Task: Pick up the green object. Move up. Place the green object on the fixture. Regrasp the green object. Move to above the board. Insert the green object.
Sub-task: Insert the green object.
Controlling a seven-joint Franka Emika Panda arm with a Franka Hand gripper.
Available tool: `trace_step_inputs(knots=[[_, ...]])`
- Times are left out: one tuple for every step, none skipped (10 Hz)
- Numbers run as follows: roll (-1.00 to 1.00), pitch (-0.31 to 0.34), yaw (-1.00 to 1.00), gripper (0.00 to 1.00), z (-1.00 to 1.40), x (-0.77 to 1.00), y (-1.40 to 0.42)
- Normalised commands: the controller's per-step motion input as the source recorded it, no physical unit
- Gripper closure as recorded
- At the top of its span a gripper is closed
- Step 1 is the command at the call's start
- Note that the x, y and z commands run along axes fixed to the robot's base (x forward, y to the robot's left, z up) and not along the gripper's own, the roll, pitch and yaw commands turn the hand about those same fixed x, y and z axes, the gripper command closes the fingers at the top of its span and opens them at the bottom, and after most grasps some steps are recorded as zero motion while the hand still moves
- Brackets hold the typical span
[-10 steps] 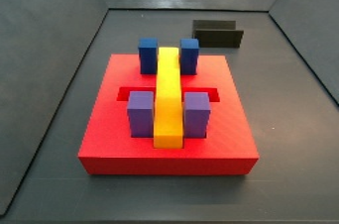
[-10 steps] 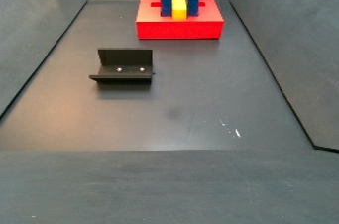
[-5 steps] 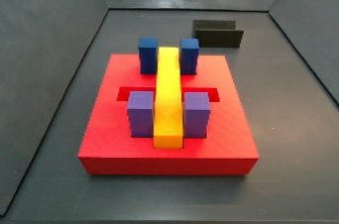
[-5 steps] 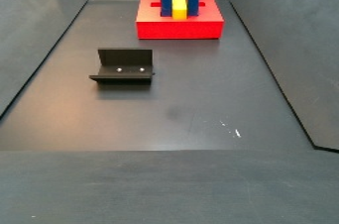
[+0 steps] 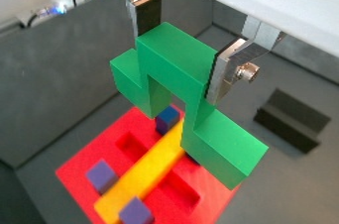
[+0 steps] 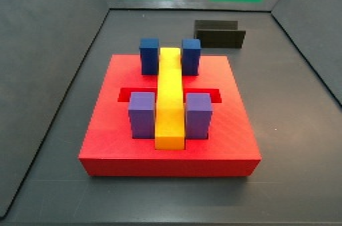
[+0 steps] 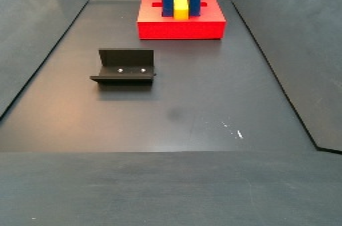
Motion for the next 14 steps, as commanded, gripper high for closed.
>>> trace_step_inputs(knots=[[-0.23, -0.187, 0.00, 1.00, -0.31, 0.28, -0.12], [-0.17, -0.173, 0.00, 1.00, -0.37, 0.09, 0.00], [0.00, -0.147, 0.01, 1.00, -0.51, 0.00, 0.03], [0.03, -0.134, 0.14, 1.00, -0.55, -0.02, 0.04], [0.09, -0.101, 0.28, 1.00, -0.52, 0.00, 0.00], [0.13, -0.044, 0.38, 1.00, -0.47, 0.12, 0.00], [0.15, -0.036, 0.39, 1.00, -0.40, 0.11, -0.02], [0.08, -0.021, 0.24, 1.00, -0.30, 0.03, -0.09], [0.11, -0.047, 0.13, 1.00, -0.30, 0.00, -0.11], [0.19, -0.089, 0.00, 1.00, -0.38, -0.27, -0.13], [0.23, -0.081, -0.05, 1.00, -0.37, -0.45, -0.12], [0.31, -0.020, -0.22, 1.00, -0.25, -0.32, -0.16], [0.14, 0.000, -0.26, 1.00, -0.21, -0.12, -0.07], [0.07, 0.000, -0.17, 1.00, -0.23, -0.08, 0.00]])
